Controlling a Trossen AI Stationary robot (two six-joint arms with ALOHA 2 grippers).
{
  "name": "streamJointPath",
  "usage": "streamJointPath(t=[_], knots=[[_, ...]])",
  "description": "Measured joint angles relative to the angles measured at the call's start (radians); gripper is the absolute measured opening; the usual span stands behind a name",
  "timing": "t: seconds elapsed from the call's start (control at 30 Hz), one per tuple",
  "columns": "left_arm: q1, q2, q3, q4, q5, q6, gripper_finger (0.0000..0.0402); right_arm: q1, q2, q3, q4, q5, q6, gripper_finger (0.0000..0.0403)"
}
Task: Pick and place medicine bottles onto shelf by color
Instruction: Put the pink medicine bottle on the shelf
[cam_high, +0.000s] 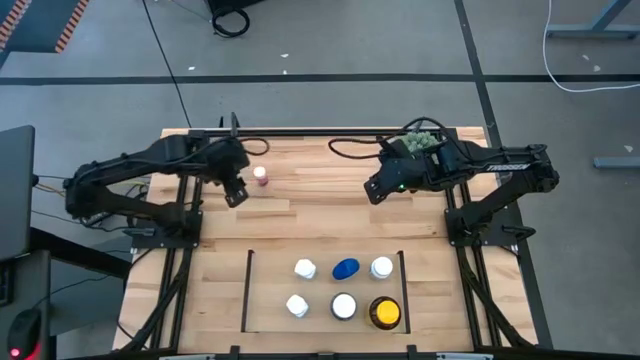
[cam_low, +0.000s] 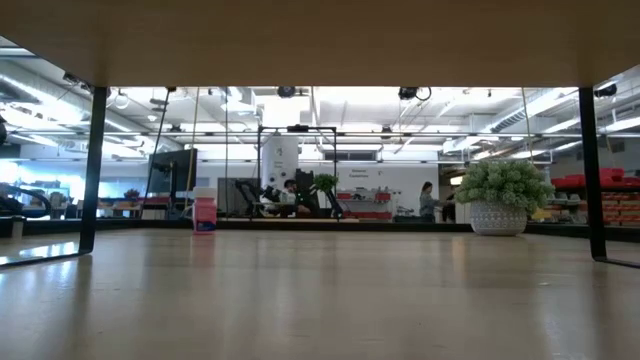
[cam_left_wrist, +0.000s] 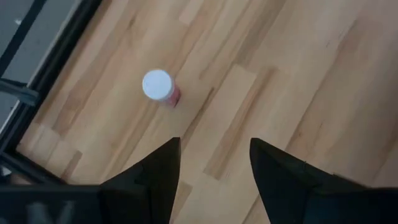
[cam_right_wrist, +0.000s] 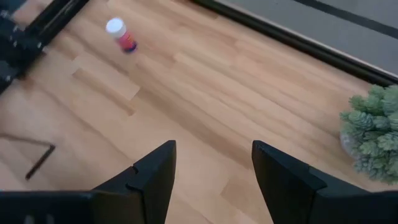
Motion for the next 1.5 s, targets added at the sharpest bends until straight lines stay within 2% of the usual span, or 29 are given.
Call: streamJointPath(t=[0.17,0.33,0.47,0.63,0.8,0.9,1.2,1.5], knots=[[0.006,-0.078,-0.009,0.066,-0.001,-0.050,0.0206,-0.036,0.000,0.000,-0.010,0.021,0.084,0.0218],[0.048,-0.084,-0.009,0.137,0.000,-0.110,0.0207,-0.102,0.017,-0.001,0.002,0.023,0.112,0.0218],[0.106,-0.039,-0.009,0.180,0.037,-0.148,0.0200,-0.179,0.043,-0.003,0.074,-0.020,-0.075,0.0218],[0.202,0.041,-0.009,0.229,0.156,-0.208,0.0195,-0.293,0.075,-0.003,0.242,-0.187,-0.356,0.0218],[0.279,0.121,-0.009,0.249,0.208,-0.206,0.0201,-0.376,0.096,-0.003,0.377,-0.351,-0.515,0.0218],[0.317,0.165,-0.009,0.251,0.210,-0.205,0.0206,-0.411,0.119,-0.003,0.401,-0.383,-0.565,0.0218],[0.397,0.288,-0.009,0.248,0.244,-0.080,0.0222,-0.452,0.205,-0.004,0.406,-0.430,-0.540,0.0218],[0.433,0.299,-0.010,0.250,0.286,-0.002,0.0247,-0.451,0.212,-0.004,0.415,-0.420,-0.440,0.0218]])
